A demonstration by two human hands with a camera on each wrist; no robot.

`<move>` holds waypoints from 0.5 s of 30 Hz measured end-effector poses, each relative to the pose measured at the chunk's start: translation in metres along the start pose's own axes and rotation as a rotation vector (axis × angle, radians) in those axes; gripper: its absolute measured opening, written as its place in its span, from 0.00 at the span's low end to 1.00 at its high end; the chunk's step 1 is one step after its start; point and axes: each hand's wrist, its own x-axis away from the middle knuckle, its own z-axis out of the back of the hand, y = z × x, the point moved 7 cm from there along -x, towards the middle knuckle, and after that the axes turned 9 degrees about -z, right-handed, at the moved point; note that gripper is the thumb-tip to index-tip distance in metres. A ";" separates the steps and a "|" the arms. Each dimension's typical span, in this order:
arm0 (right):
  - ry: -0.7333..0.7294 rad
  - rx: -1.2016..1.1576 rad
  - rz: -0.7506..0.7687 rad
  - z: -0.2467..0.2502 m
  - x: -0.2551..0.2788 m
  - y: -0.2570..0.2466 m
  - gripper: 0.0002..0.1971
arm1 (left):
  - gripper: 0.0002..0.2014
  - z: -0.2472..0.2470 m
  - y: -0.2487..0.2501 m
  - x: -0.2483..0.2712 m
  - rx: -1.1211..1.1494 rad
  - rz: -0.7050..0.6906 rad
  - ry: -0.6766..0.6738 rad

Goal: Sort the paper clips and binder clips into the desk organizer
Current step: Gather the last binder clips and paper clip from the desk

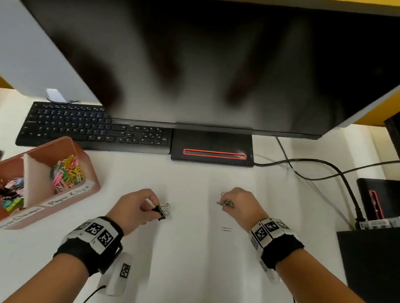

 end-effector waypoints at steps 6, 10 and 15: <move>0.013 -0.109 0.224 -0.014 0.003 -0.118 0.09 | 0.08 0.089 -0.025 0.062 0.033 0.010 0.239; -0.008 -0.157 0.431 -0.031 0.009 -0.240 0.10 | 0.10 0.170 -0.060 0.106 -0.008 0.088 0.445; -0.024 -0.226 0.566 -0.069 0.015 -0.381 0.10 | 0.10 0.256 -0.103 0.137 -0.057 0.149 0.629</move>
